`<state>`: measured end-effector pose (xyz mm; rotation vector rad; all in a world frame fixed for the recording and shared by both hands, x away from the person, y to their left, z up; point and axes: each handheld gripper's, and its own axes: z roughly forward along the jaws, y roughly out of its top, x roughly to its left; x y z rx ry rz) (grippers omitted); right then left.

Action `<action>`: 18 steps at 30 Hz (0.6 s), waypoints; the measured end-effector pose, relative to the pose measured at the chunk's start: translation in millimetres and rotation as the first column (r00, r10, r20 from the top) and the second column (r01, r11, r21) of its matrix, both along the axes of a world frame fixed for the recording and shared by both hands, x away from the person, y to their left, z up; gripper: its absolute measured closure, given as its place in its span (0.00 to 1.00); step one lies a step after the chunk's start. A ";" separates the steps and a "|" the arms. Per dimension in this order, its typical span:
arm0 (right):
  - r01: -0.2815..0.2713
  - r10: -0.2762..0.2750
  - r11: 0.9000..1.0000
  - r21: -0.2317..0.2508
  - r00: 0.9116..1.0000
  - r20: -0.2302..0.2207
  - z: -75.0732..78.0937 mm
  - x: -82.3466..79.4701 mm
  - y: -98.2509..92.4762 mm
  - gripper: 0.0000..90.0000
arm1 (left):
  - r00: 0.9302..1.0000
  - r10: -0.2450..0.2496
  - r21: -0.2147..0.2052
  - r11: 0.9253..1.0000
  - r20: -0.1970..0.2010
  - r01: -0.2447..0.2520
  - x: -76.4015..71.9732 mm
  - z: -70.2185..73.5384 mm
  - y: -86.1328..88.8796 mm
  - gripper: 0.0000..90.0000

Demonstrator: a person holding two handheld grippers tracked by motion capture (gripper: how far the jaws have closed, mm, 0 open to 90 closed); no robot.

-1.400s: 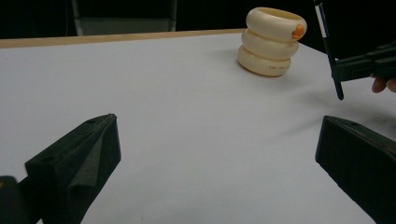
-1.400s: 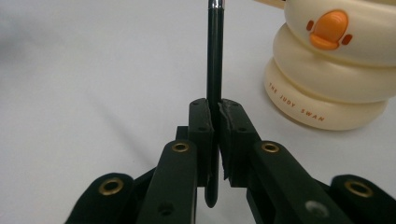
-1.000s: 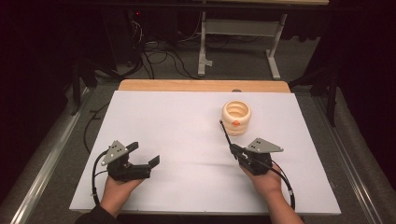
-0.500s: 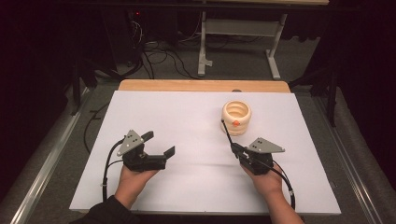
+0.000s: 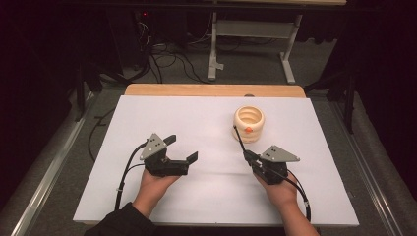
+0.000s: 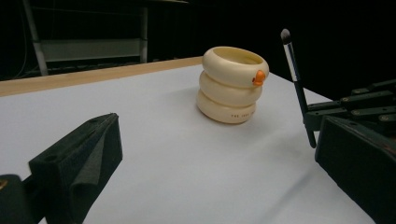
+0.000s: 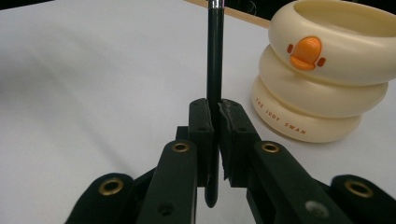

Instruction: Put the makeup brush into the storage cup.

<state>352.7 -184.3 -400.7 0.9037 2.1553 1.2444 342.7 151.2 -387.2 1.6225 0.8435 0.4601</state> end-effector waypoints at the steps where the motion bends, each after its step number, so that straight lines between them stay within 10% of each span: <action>1: 0.002 -0.002 1.000 0.001 1.000 -0.005 -0.3 -0.3 0.5 0.96 | 1.000 -0.005 0.008 1.000 0.000 0.005 0.3 -1.0 -1.4 0.01; 18: -0.003 0.003 1.000 0.024 1.000 0.019 4.8 -0.6 14.9 0.96 | 0.998 -0.054 -0.008 0.999 -0.011 0.054 -0.8 -2.3 -7.8 0.02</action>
